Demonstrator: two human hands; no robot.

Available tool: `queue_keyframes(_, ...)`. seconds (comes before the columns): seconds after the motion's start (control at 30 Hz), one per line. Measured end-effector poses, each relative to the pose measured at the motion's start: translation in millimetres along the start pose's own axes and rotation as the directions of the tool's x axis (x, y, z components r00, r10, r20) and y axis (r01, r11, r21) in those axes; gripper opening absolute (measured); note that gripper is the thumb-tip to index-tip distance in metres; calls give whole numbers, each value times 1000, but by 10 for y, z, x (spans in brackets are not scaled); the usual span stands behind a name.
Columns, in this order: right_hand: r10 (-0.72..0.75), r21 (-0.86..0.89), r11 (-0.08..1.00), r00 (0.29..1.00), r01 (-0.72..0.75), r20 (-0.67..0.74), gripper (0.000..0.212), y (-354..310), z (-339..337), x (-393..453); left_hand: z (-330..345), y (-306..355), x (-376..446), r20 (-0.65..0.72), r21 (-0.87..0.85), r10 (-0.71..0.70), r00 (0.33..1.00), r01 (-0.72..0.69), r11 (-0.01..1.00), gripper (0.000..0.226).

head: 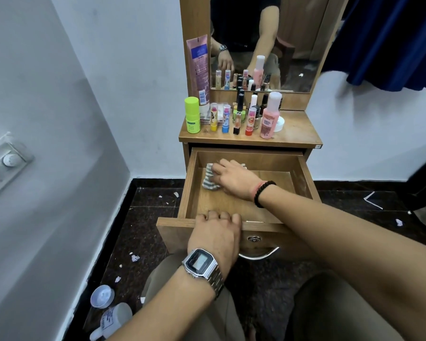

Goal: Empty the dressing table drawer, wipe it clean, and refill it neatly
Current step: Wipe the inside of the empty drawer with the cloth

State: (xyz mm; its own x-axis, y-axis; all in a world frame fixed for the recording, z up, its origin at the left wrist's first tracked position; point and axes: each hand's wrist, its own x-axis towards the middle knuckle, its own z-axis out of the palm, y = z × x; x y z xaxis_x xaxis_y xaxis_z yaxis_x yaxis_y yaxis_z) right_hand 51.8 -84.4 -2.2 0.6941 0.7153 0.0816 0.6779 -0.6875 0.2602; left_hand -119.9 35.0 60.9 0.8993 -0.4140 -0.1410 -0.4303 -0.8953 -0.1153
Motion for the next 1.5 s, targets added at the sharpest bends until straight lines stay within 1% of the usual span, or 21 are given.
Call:
queue_keyframes(0.07, -108, -158, 982, 994, 108, 8, 35, 131, 24, -128, -1, 0, -2, -2, -3, -1, 1000, 1, 1000, 28)
queue_keyframes(0.13, -151, -256, 953, 987, 160, 55, 38, 283, 26, -215, -5, -2, -4, 0, 1, -1, 1000, 1, 1000, 28)
queue_keyframes(0.27, -108, -357, 922, 984, 152, 141, 38, 496, 28, -328, -2, 1, -1, 5, -3, -7, 1000, 7, 1000, 28)
queue_keyframes(0.4, -59, -429, 892, 977, 144, 205, 31, 621, -44, -401, 14, -5, 5, -10, -4, -10, 1000, 10, 1000, 29)
queue_keyframes(0.53, -28, -430, 893, 969, 136, 247, 29, 737, -186, -486, 28, -13, -6, -36, -4, -3, 999, 3, 1000, 29)
queue_keyframes(0.63, 22, -432, 893, 949, 123, 315, 26, 820, -289, -570, 33, -10, -13, -51, 1, 2, 999, -2, 1000, 29)
queue_keyframes(0.7, 70, -443, 888, 919, 119, 389, 25, 860, -327, -612, 35, -6, -15, -62, -6, 5, 998, -5, 1000, 29)
queue_keyframes(0.83, 158, -463, 877, 832, 129, 531, 25, 911, -397, -666, 46, -14, -18, -76, -18, 8, 997, -9, 1000, 29)
queue_keyframes(0.9, 184, -466, 875, 804, 128, 566, 27, 925, -417, -722, 51, -22, -21, -88, -25, 12, 996, -14, 1000, 29)
queue_keyframes(1.03, 221, -477, 871, 771, 119, 597, 26, 904, -399, -785, 59, -29, -30, -113, -41, 19, 993, -24, 999, 28)
queue_keyframes(1.1, 233, -466, 876, 739, 123, 633, 26, 883, -417, -760, 69, -27, -29, -122, -46, 20, 992, -26, 999, 27)
queue_keyframes(1.17, 233, -436, 892, 705, 119, 669, 27, 863, -443, -750, 80, -32, -25, -131, -44, 19, 991, -25, 999, 26)
queue_keyframes(1.37, 188, -376, 914, 665, 150, 723, 30, 688, -494, -856, 91, -29, -19, -131, -40, 14, 991, -19, 999, 27)
queue_keyframes(1.5, 123, -326, 927, 669, 186, 733, 30, 516, -531, -981, 95, -43, -12, -119, -16, 21, 993, -23, 1000, 27)
